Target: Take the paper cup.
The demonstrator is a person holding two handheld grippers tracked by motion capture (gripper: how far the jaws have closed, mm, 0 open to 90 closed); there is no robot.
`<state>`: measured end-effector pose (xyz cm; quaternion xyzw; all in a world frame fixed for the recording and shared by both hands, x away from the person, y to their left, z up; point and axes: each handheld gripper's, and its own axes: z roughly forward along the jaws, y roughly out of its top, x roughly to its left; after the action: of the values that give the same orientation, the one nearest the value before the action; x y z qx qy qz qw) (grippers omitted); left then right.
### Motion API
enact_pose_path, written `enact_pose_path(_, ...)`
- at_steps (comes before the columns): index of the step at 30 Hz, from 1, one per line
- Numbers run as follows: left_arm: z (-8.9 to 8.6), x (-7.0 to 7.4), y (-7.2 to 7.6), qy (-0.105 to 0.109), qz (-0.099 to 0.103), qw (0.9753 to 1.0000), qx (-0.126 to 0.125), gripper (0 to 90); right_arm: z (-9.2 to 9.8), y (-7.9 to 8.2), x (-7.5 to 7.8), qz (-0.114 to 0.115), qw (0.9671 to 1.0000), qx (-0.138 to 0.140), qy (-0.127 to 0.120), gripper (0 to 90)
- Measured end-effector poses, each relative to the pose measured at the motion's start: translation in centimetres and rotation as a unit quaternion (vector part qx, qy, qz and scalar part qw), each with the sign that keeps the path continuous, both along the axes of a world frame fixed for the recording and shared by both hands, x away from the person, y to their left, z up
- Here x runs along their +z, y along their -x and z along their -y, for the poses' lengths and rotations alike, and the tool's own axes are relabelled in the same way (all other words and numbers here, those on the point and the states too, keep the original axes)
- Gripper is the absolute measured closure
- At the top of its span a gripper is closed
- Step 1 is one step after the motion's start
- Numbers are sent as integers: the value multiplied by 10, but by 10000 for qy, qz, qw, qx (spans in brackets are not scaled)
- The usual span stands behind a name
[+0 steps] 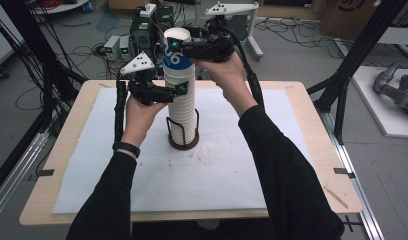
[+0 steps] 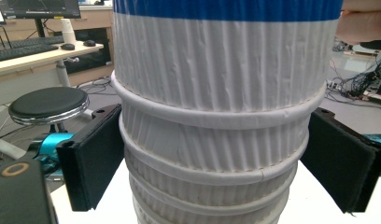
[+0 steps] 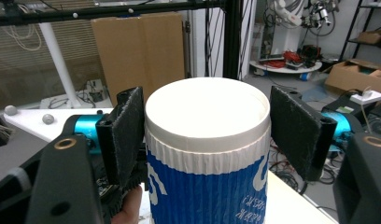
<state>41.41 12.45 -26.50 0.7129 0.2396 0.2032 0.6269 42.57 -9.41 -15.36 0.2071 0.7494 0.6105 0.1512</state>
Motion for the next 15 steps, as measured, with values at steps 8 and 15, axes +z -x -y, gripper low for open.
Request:
enact_pose_path(8, 0, 0, 0, -5, 6, 10000, -2, 112, 4, 2, 5, 127, 9997, 14, -211, 311)
enact_pose_path(15, 0, 0, 1, -4, 11, 10000, 2, 112, 9, 11, 20, 400, 9981, 39, -465, 311)
